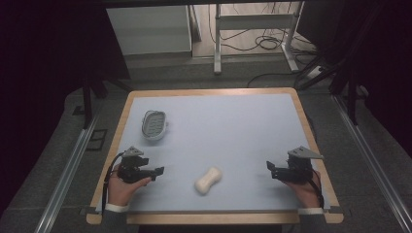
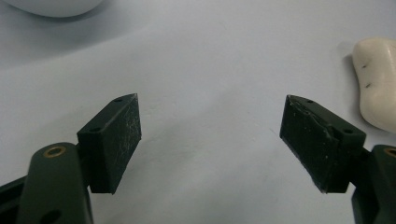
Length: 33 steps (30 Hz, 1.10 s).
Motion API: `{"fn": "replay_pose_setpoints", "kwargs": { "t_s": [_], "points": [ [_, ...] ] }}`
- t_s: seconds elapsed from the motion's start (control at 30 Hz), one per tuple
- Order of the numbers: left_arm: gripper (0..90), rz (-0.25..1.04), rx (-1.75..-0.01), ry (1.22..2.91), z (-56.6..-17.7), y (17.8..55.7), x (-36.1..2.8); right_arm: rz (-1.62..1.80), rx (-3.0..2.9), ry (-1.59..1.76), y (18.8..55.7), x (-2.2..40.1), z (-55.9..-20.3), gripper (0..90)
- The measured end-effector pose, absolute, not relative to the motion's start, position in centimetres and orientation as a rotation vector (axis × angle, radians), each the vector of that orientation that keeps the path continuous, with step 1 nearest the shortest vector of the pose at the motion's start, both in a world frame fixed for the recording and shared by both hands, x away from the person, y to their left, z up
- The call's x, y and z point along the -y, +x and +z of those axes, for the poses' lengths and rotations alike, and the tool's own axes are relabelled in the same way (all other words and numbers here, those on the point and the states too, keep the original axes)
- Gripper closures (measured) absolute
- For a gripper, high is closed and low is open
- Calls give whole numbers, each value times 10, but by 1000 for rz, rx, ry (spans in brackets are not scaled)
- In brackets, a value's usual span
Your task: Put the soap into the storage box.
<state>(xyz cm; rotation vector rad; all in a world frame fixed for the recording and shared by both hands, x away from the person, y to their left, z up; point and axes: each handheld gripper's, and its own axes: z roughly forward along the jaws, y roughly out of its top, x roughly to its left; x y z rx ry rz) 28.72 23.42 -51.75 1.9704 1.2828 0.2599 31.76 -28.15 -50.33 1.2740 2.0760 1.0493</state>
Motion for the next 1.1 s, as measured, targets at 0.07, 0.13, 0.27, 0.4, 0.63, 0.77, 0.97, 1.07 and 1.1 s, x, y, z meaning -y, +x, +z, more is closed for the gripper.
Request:
{"fn": "replay_pose_setpoints", "kwargs": {
  "t_s": [0.07,0.13,0.27,0.4,0.63,0.77,0.97,1.07,1.1],
  "points": [
    [210,261,-1283,1974,-517,286,-234,1059,-2070,1286,318,284,-502,74],
    [211,261,-1280,1973,-516,286,-235,1051,-2058,1293,317,285,-501,76],
    [206,253,-1281,1966,-515,283,-235,1051,-2049,1319,316,289,-499,80],
    [205,263,-1299,1947,-512,282,-238,1064,-2040,1334,316,291,-499,81],
    [206,280,-1304,1982,-512,282,-234,1080,-2063,1332,318,296,-501,83],
    [204,286,-1311,1985,-512,283,-235,1113,-2051,1326,316,299,-499,85],
    [202,289,-1295,1996,-505,282,-234,1114,-2042,1334,315,301,-498,86],
    [197,292,-1292,1998,-502,281,-235,1121,-2040,1327,314,300,-498,86],
    [197,294,-1292,2000,-501,281,-236,1116,-2041,1322,314,300,-498,86]
  ]
}}
